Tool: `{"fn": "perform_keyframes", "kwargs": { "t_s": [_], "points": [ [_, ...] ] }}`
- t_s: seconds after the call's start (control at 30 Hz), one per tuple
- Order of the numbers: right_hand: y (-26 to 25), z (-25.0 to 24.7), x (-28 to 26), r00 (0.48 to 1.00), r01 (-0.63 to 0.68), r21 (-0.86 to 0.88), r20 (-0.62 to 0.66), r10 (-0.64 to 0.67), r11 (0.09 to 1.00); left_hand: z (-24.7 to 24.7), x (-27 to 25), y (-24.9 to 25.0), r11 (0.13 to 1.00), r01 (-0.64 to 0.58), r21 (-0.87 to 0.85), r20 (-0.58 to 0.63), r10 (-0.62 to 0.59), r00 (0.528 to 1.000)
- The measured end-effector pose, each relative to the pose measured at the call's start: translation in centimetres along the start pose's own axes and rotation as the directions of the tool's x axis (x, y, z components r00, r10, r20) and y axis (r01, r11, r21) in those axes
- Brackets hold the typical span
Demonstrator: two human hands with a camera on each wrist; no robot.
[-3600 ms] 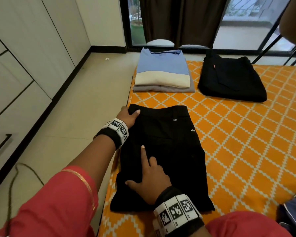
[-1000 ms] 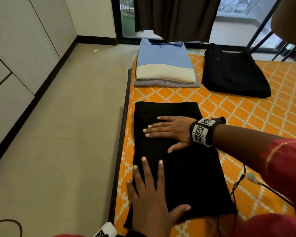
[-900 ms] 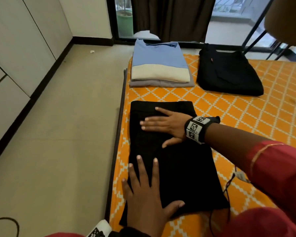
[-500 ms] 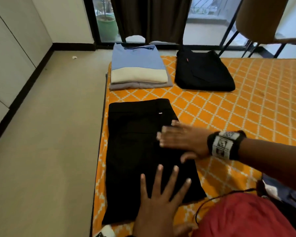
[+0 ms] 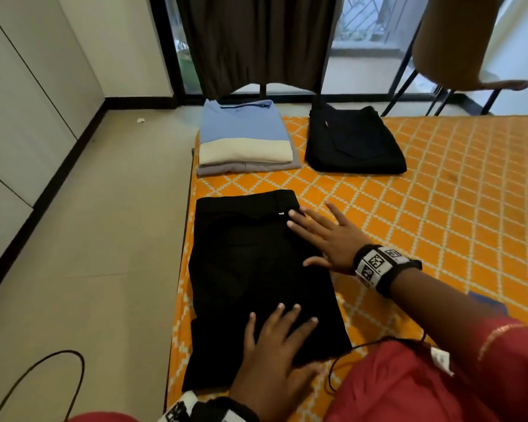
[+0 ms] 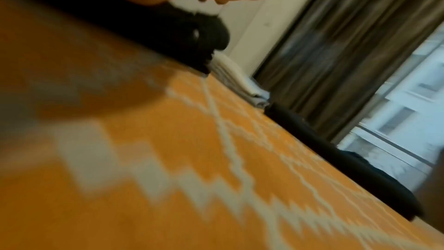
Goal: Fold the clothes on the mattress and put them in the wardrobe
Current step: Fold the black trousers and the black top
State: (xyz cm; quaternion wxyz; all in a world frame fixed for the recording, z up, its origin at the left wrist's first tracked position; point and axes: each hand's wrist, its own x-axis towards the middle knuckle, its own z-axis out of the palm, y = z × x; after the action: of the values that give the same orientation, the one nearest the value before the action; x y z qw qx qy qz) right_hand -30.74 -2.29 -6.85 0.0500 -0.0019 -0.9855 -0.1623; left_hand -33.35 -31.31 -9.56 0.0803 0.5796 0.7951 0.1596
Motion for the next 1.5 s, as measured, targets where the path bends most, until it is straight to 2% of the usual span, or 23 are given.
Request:
{"fn": "perform_keyframes", "kwargs": {
  "t_s": [0.03, 0.07, 0.1, 0.13, 0.17, 0.2, 0.23, 0.27, 0.3, 0.33, 0.37, 0.5, 0.63, 0.8, 0.93, 0.97, 1.03, 1.07, 1.13, 1.23, 1.3, 1.4, 1.5],
  "points": [
    [-0.4, -1.4, -0.2, 0.989, -0.109, 0.047, -0.091, 0.113, 0.993, -0.8, 0.0, -0.3, 0.996, 0.057, -0.073, -0.126, -0.066, 0.990],
    [-0.8, -2.9, -0.1, 0.947, -0.231, 0.157, -0.188, 0.258, 0.960, -1.9, 0.0, -0.7, 0.979, 0.151, -0.134, -0.238, -0.180, 0.954],
    [-1.4, -4.6, 0.0, 0.864, -0.336, 0.329, -0.266, 0.427, 0.883, -3.1, 0.1, -1.1, 0.946, 0.269, -0.179, -0.325, -0.315, 0.892],
    [-2.1, -5.9, 0.2, 0.746, -0.386, 0.546, -0.289, 0.599, 0.744, -4.3, 0.1, -1.8, 0.882, 0.418, -0.218, -0.333, -0.470, 0.818],
    [-3.3, -6.9, 0.2, 0.613, -0.386, 0.751, -0.225, 0.757, 0.535, -5.3, 0.0, -2.6, 0.782, 0.564, -0.266, -0.272, -0.622, 0.734],
    [-4.8, -7.6, 0.2, 0.497, -0.370, 0.886, -0.066, 0.865, 0.280, -6.2, -0.3, -3.5, 0.667, 0.672, -0.323, -0.178, -0.740, 0.649],
    [-6.3, -7.6, -0.1, 0.406, -0.381, 0.924, 0.138, 0.904, 0.030, -6.8, -0.5, -4.3, 0.567, 0.704, -0.427, -0.082, -0.800, 0.595],
    [-7.7, -7.0, -0.5, 0.337, -0.440, 0.882, 0.334, 0.881, -0.166, -7.1, -0.7, -5.0, 0.479, 0.670, -0.566, -0.009, -0.817, 0.577],
    [-9.0, -6.4, -1.0, 0.286, -0.526, 0.792, 0.509, 0.812, -0.311, -7.3, -0.8, -5.3, 0.393, 0.603, -0.694, 0.045, -0.813, 0.581],
    [-9.9, -5.6, -1.6, 0.246, -0.603, 0.686, 0.645, 0.723, -0.407, -7.4, -0.8, -5.4, 0.333, 0.553, -0.764, 0.082, -0.800, 0.595],
    [-10.4, -4.7, -2.0, 0.217, -0.660, 0.599, 0.729, 0.649, -0.453, -7.6, -0.7, -5.4, 0.310, 0.522, -0.795, 0.103, -0.779, 0.619],
    [-9.6, -4.2, -2.4, 0.220, -0.769, 0.474, 0.827, 0.518, -0.430, -7.6, 0.5, -5.7, 0.271, 0.476, -0.837, 0.139, -0.735, 0.663],
    [-9.4, -5.4, -2.9, 0.242, -0.809, 0.469, 0.815, 0.526, -0.354, -7.4, 1.5, -6.9, 0.280, 0.454, -0.846, 0.143, -0.700, 0.699],
    [-9.6, -5.4, -2.4, 0.276, -0.775, 0.509, 0.806, 0.524, -0.375, -7.5, 2.8, -8.3, 0.202, 0.476, -0.856, 0.215, -0.698, 0.683],
    [-9.5, -5.0, -2.3, 0.287, -0.764, 0.523, 0.799, 0.528, -0.377, -7.2, 3.3, -8.5, 0.368, 0.448, -0.815, 0.066, -0.709, 0.703],
    [-9.5, -4.9, -2.2, 0.285, -0.766, 0.521, 0.800, 0.527, -0.377, -7.3, 3.4, -8.4, 0.342, 0.401, -0.850, 0.055, -0.698, 0.714],
    [-9.4, -4.6, -2.1, 0.277, -0.760, 0.524, 0.796, 0.538, -0.384, -7.1, 3.5, -8.8, 0.197, 0.342, -0.919, 0.129, -0.671, 0.731],
    [-9.5, -4.6, -2.1, 0.270, -0.765, 0.518, 0.798, 0.539, -0.383, -6.8, 3.5, -9.1, 0.127, 0.356, -0.926, 0.186, -0.667, 0.722],
    [-9.6, -4.4, -2.0, 0.259, -0.775, 0.503, 0.806, 0.533, -0.383, -5.9, 3.4, -10.1, 0.078, 0.457, -0.886, 0.277, -0.701, 0.657],
    [-9.9, -4.2, -2.2, 0.237, -0.796, 0.471, 0.821, 0.520, -0.381, -5.1, 2.9, -11.0, 0.171, 0.546, -0.820, 0.196, -0.812, 0.549],
    [-10.0, -4.0, -2.4, 0.227, -0.809, 0.449, 0.833, 0.504, -0.379, -5.9, 1.7, -10.3, 0.238, 0.607, -0.758, 0.152, -0.841, 0.519],
    [-10.0, -4.2, -2.2, 0.227, -0.814, 0.442, 0.840, 0.494, -0.378, -7.3, -0.6, -8.3, 0.328, 0.672, -0.664, 0.174, -0.806, 0.566],
    [-10.1, -3.4, -2.1, 0.211, -0.815, 0.436, 0.837, 0.506, -0.381, -7.4, -2.0, -6.1, 0.419, 0.548, -0.724, 0.070, -0.746, 0.662]
  ]
}}
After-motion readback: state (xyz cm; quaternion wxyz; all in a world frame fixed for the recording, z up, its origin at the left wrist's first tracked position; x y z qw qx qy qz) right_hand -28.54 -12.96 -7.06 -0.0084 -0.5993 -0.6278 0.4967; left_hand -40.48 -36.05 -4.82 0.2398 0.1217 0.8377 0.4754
